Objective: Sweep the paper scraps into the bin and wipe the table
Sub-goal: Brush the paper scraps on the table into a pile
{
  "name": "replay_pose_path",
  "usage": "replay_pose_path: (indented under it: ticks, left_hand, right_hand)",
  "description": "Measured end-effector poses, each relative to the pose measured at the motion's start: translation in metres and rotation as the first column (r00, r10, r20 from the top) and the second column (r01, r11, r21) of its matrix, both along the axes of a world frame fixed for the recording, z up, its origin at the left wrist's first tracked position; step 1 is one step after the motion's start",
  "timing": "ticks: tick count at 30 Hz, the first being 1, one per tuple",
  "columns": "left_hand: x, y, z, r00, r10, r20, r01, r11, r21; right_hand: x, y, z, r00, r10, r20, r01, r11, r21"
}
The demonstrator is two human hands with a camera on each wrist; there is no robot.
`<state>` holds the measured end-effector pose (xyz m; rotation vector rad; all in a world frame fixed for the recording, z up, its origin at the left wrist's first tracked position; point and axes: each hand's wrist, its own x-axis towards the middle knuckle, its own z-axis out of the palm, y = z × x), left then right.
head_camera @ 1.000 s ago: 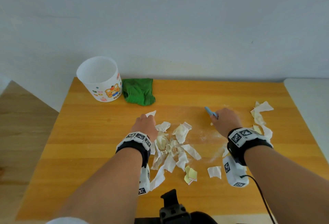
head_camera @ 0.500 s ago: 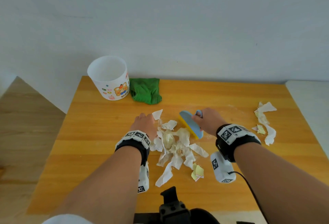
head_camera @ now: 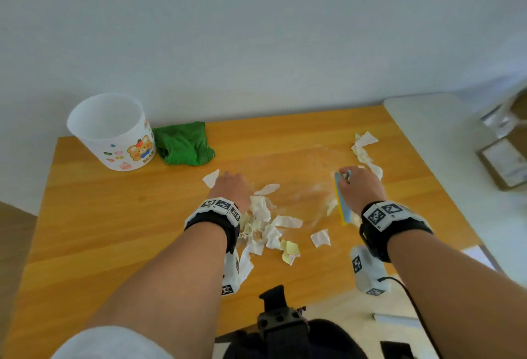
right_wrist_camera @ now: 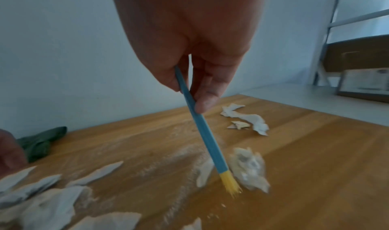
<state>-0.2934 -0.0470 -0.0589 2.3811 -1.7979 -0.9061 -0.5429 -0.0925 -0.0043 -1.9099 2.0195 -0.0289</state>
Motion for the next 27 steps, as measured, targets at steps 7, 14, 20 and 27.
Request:
replay_pose_path:
  ticks: [7, 14, 20, 27]
  left_hand:
    - [-0.015, -0.004, -0.008, 0.998, -0.066, -0.022, 0.065, 0.998, -0.014]
    - [0.003, 0.003, -0.016, 0.999, -0.039, 0.002, 0.039, 0.999, -0.005]
    - [0.01, 0.002, -0.011, 0.999, -0.046, -0.004, 0.046, 0.999, -0.01]
    - [0.003, -0.005, -0.008, 0.997, -0.073, -0.01, 0.073, 0.997, -0.003]
  right_hand:
    - [-0.023, 0.019, -0.015, 0.984, -0.124, -0.125, 0.138, 0.985, 0.108]
    - [0.009, 0.021, -0.02, 0.996, -0.075, -0.051, 0.082, 0.982, 0.17]
    - [0.026, 0.013, -0.014, 0.99, -0.072, 0.122, 0.056, 0.99, 0.133]
    - [-0.008, 0.002, 0.012, 0.976, -0.203, -0.078, 0.201, 0.979, -0.028]
